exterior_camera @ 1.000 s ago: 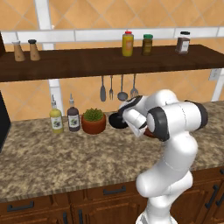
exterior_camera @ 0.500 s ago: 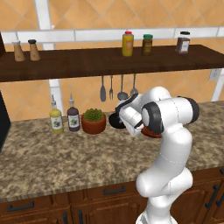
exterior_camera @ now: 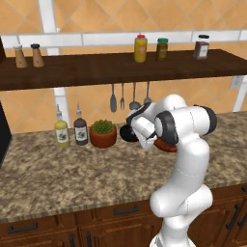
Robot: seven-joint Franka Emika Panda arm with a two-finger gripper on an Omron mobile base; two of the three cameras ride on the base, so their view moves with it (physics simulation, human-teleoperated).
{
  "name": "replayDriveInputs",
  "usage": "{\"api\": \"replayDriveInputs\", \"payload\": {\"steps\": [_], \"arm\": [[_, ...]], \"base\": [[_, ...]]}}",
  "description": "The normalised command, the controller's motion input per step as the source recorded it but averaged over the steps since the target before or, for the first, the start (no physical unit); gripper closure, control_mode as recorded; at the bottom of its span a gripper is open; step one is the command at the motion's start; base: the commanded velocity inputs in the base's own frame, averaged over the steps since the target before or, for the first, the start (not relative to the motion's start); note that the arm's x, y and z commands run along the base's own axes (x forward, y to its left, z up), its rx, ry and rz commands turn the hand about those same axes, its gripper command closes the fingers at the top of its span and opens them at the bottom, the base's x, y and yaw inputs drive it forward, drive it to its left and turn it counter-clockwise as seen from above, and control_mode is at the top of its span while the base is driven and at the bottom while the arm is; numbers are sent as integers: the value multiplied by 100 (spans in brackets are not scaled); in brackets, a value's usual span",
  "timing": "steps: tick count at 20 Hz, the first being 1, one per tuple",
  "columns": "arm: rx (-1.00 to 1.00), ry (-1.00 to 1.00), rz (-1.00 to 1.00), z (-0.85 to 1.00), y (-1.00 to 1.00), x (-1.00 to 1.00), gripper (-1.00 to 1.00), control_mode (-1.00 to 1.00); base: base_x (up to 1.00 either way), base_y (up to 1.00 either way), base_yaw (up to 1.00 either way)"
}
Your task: Pick up the bowls on the counter and stack them on top of one another in the open cabinet. Place the smaller bowl on top of the larger bowl.
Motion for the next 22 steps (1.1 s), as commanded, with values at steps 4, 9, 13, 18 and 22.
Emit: {"api": "replayDriveInputs", "payload": {"steps": [4,9,13,18,22], "arm": [[-5,9,-1,-23,6,2,100,-100],[-2,1,-1,-15,7,0,100,-100],[0,0,0,-4,0,-2,100,-100],[0,-5,0,4,0,-24,100,-100],[0,-8,0,60,-13,-84,100,-100]], "base": [[0,0,0],[0,0,0],[0,0,0],[0,0,0],[0,0,0]]}}
